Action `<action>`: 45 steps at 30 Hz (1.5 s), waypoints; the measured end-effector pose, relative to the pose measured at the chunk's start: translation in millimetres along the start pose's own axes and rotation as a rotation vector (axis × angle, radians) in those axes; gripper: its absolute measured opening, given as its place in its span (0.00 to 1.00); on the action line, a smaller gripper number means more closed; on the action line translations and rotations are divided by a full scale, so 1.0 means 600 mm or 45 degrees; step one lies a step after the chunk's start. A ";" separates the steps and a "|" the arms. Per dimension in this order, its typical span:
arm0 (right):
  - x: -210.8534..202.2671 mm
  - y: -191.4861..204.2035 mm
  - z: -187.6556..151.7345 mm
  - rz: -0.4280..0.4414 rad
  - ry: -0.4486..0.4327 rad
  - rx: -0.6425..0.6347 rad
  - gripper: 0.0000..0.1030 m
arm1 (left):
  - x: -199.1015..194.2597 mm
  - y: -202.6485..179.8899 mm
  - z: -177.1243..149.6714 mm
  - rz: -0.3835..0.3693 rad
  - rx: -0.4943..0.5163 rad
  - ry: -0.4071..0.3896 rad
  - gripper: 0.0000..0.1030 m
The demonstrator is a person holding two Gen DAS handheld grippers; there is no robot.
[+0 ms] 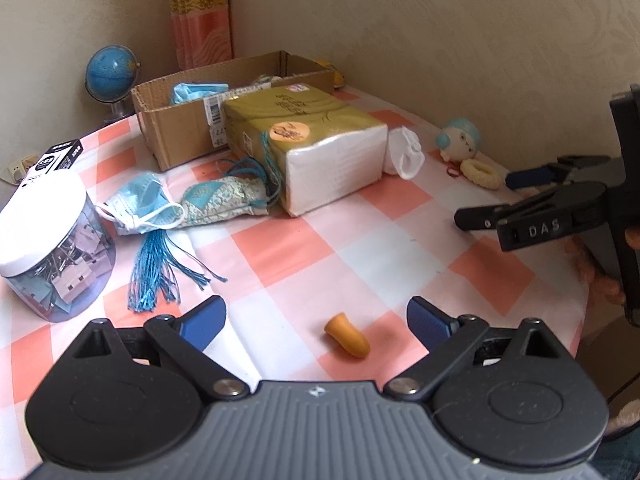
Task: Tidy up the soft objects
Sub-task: 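Close the left gripper on the orange earplug while the right gripper grasps the cream hair ring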
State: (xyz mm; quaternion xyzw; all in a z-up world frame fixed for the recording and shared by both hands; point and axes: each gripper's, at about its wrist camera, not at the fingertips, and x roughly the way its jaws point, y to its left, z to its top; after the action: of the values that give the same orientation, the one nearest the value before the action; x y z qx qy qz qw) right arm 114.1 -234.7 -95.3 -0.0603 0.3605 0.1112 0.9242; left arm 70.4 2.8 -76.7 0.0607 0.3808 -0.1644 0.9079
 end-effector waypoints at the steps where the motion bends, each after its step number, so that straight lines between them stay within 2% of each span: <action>1: 0.000 0.000 0.000 0.001 -0.003 0.000 1.00 | 0.001 -0.001 -0.001 -0.003 0.011 0.005 0.94; 5: -0.001 0.001 -0.003 -0.003 -0.018 0.002 1.00 | 0.003 -0.002 -0.006 -0.034 0.049 0.020 0.93; 7: -0.002 0.001 -0.004 -0.005 -0.024 0.002 1.00 | 0.003 -0.001 -0.007 -0.060 0.080 0.048 0.89; 8: -0.002 0.001 -0.004 -0.004 -0.026 0.002 1.00 | 0.001 0.000 -0.007 -0.078 0.096 0.051 0.85; 12: -0.004 0.000 -0.007 -0.003 -0.034 -0.001 1.00 | -0.002 0.005 0.001 -0.178 0.158 0.068 0.83; 13: -0.004 0.001 -0.007 -0.003 -0.034 -0.001 1.00 | -0.001 0.004 0.006 -0.197 0.178 0.070 0.80; 15: -0.004 0.001 -0.006 -0.003 -0.035 -0.001 1.00 | 0.007 0.003 0.014 -0.248 0.208 0.092 0.67; 16: -0.004 0.001 -0.007 -0.003 -0.038 -0.001 1.00 | 0.013 0.002 0.017 -0.271 0.219 0.109 0.65; 24: -0.005 0.002 -0.008 -0.003 -0.039 -0.002 1.00 | 0.006 -0.019 0.017 -0.358 0.370 0.196 0.61; 26: -0.005 0.002 -0.008 -0.004 -0.042 -0.003 1.00 | 0.000 -0.020 0.013 -0.363 0.392 0.211 0.59; 28: -0.005 0.002 -0.009 -0.003 -0.045 -0.003 1.00 | -0.003 -0.017 0.012 -0.353 0.400 0.211 0.53; 30: -0.005 0.003 -0.009 -0.004 -0.043 -0.003 1.00 | -0.003 -0.009 0.014 -0.337 0.375 0.202 0.40; 33: -0.005 0.003 -0.007 -0.007 -0.026 -0.002 1.00 | -0.003 0.001 0.016 -0.315 0.317 0.189 0.32; 36: -0.001 0.004 0.002 -0.005 0.008 -0.004 1.00 | -0.006 -0.004 0.012 -0.290 0.331 0.168 0.27; 45: 0.020 -0.001 0.023 0.015 0.037 -0.020 1.00 | -0.005 -0.006 0.011 -0.289 0.313 0.155 0.25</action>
State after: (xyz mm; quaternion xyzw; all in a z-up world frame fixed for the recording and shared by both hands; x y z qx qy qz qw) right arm 132.2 -230.8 -93.5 -0.0669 0.3734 0.1186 0.9176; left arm 71.7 -1.2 -69.7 0.1378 0.4165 -0.3072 0.8445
